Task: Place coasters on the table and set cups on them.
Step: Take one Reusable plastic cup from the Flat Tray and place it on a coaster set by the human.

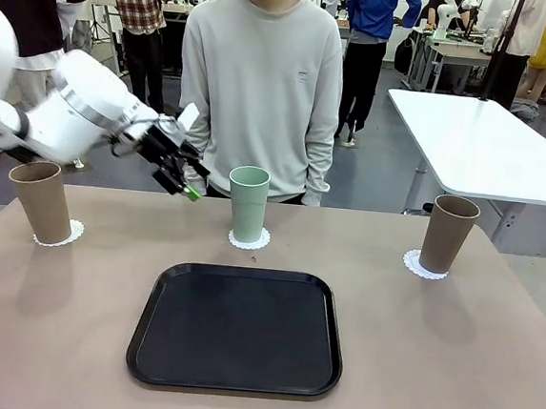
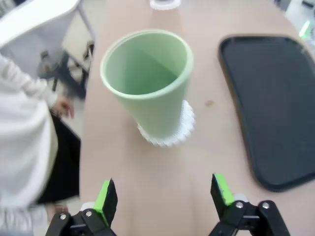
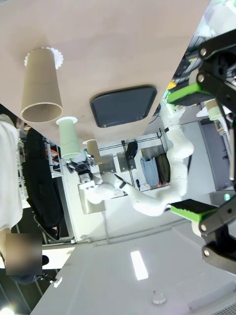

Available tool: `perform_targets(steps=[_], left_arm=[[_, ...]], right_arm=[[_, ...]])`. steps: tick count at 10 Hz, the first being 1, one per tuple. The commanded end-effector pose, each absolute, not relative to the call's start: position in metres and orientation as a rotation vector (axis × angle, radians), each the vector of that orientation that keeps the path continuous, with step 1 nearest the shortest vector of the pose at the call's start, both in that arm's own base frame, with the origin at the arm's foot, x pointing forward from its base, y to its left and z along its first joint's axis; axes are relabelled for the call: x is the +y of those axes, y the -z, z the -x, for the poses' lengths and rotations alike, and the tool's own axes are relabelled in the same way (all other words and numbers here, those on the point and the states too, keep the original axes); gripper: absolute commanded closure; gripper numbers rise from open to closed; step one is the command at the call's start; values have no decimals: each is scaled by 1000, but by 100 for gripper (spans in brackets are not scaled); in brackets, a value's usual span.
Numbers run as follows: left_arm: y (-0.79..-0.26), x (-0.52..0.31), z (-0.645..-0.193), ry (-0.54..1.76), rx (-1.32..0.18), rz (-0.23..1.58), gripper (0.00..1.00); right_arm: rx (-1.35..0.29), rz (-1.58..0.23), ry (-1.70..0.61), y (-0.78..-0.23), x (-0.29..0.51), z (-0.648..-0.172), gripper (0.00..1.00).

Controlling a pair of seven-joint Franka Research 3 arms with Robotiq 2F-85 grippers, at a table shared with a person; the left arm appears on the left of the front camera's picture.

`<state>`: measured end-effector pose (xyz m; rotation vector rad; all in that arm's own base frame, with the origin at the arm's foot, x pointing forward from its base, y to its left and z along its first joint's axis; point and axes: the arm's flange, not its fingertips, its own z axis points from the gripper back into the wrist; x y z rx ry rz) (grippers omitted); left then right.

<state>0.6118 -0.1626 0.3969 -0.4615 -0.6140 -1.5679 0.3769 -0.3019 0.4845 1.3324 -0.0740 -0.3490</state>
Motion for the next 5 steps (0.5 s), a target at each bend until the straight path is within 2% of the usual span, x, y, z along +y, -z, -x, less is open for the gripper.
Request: perform_targets(steps=[1, 3, 5], left_arm=[[-430, -176, -540, 1434, -288, 290, 0], [-475, -181, -485, 1353, -151, 150, 0], [-507, -199, -444, 1130, -270, 52, 0]], right_arm=[[-80, -1347, 356, -486, -300, -377, 0], [-80, -1347, 356, -486, -300, -377, 0], [-80, -1347, 356, -486, -300, -377, 0]])
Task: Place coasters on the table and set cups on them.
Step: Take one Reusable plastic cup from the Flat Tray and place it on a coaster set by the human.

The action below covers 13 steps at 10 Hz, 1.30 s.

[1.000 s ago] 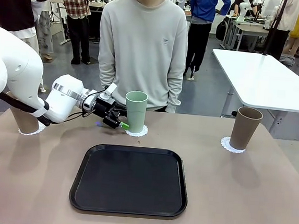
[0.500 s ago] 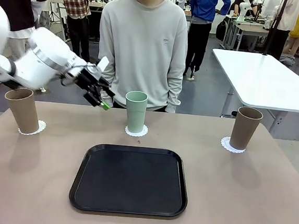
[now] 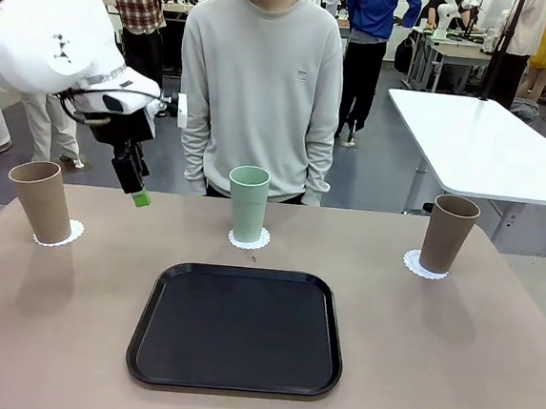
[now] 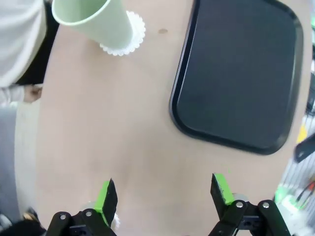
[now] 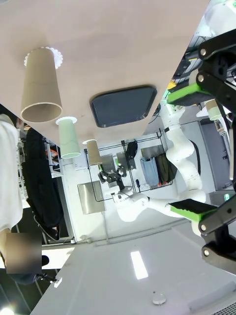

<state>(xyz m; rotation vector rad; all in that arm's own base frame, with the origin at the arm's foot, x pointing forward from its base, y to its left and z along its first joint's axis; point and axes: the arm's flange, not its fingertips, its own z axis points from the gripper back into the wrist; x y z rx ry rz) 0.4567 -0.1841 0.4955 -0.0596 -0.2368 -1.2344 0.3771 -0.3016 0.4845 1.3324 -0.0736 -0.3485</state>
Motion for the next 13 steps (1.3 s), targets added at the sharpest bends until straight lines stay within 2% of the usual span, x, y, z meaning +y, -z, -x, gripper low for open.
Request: perform_targets(steps=[1, 2, 3, 4, 13], left_arm=[[-513, -200, -442, 1101, -331, 15, 0], [-509, -199, -438, 1071, -318, 56, 0], [-505, -198, -440, 1001, -370, 169, 0], [-525, -200, -435, 1100, -293, 58, 0], [-525, -200, -435, 1100, -293, 58, 0]], right_arm=[[-80, -1347, 356, -486, -300, -377, 0], [-80, -1347, 356, -486, -300, -377, 0], [-80, -1347, 356, -486, -300, -377, 0], [-80, -1347, 356, -486, -300, -377, 0], [-80, -1347, 356, -486, -300, -377, 0]])
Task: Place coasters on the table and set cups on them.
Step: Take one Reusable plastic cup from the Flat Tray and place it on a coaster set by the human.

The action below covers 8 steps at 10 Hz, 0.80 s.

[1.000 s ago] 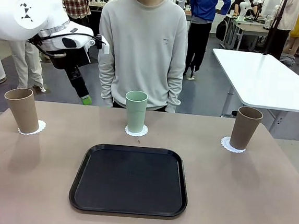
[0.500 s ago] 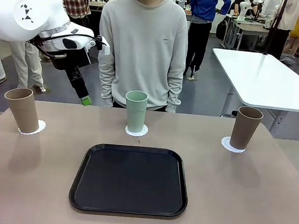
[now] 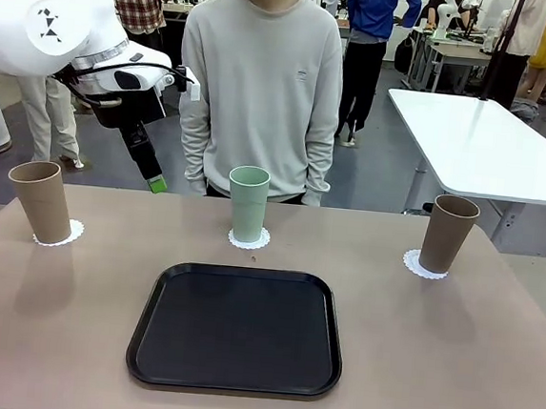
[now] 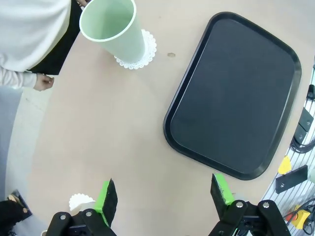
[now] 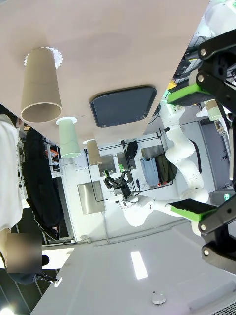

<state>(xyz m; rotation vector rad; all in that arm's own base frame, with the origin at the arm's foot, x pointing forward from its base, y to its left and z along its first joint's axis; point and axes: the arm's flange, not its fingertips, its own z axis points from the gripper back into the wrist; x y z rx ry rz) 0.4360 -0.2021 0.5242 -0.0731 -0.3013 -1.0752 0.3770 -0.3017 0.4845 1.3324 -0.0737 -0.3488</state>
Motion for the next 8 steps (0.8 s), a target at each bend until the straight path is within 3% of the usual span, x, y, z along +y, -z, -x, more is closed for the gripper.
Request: perform_targets(steps=[1, 2, 3, 4, 6, 7, 8], left_arm=[[-524, -202, -436, 1075, -301, 73, 0], [-572, -202, -438, 853, -309, 179, 0], [-586, -184, -390, 584, -206, 135, 0], [-599, -155, -351, 444, -118, -22, 0], [-591, -120, -321, 308, -102, -126, 0], [-590, -113, -320, 290, -164, -149, 0], [-604, -123, -336, 397, -177, -73, 0]], right_arm=[[-80, -1347, 356, -486, -300, -377, 0], [-80, -1347, 356, -486, -300, -377, 0], [-80, -1347, 356, -486, -300, -377, 0], [-80, -1347, 356, -486, -300, -377, 0], [-80, -1347, 356, -486, -300, -377, 0], [-80, -1347, 356, -486, -300, -377, 0], [-80, -1347, 356, -486, -300, -377, 0]])
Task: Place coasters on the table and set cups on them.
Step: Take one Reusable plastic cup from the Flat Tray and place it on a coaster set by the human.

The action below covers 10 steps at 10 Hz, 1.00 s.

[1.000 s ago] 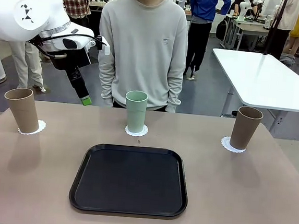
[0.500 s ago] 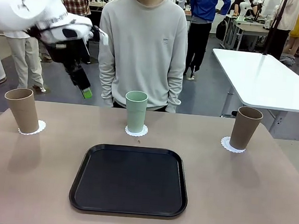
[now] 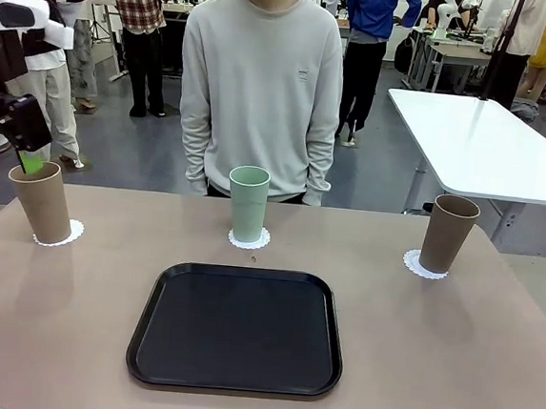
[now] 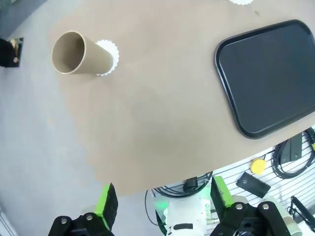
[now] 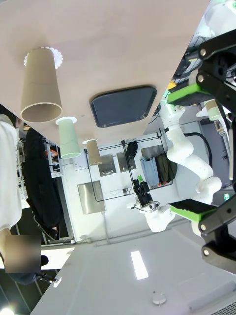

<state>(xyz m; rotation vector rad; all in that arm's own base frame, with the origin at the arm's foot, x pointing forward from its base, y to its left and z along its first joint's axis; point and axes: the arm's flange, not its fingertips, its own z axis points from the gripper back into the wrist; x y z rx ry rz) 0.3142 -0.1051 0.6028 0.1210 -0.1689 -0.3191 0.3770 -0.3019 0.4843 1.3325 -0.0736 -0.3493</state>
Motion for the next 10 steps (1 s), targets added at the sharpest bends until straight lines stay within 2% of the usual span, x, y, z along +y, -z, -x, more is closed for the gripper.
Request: perform_targets(steps=[1, 3, 5, 9, 10], left_arm=[[-603, -107, -318, 320, -167, -120, 0], [-633, -38, -369, 370, -122, 687, 0], [-610, 43, -403, 334, -114, 1143, 0], [-531, 153, -393, 190, -105, 1576, 0], [-517, 175, -379, 105, -116, 1584, 0]], right_arm=[[-80, -1347, 356, -486, -300, -377, 0], [-80, -1347, 356, -486, -300, -377, 0], [-80, -1347, 356, -486, -300, -377, 0], [-80, -1347, 356, -486, -300, -377, 0], [-80, -1347, 356, -486, -300, -377, 0]])
